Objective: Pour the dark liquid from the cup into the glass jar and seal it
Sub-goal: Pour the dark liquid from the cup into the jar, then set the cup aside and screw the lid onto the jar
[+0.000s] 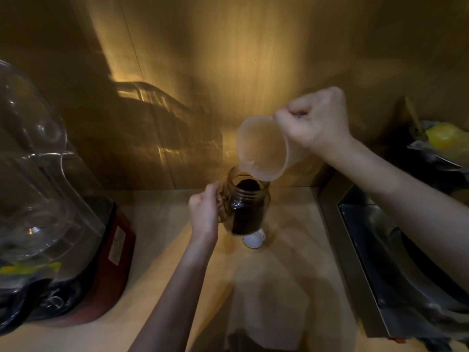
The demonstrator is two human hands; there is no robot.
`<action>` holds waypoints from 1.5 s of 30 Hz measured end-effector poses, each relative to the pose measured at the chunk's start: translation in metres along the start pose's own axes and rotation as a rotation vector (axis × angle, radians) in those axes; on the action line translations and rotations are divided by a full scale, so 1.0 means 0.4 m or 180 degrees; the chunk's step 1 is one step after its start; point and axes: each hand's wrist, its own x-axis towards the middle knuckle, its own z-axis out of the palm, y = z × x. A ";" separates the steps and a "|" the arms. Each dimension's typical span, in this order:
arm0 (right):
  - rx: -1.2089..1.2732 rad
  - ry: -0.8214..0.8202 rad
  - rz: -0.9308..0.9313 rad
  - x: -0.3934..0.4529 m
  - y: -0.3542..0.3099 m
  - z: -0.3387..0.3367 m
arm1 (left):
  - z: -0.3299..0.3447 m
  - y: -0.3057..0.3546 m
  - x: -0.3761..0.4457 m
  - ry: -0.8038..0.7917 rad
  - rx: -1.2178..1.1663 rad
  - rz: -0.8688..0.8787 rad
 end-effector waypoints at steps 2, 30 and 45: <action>0.0621 0.0071 0.0996 -0.051 0.039 0.008 | -0.030 -0.023 -0.010 0.0140 -0.0226 -0.0001; 0.2307 0.0252 0.4550 -0.337 0.177 0.481 | -0.092 -0.339 0.090 0.0338 0.0278 -0.0741; 0.2257 0.0067 0.4905 -0.424 0.203 0.594 | -0.090 -0.449 0.108 0.0362 0.0625 -0.1097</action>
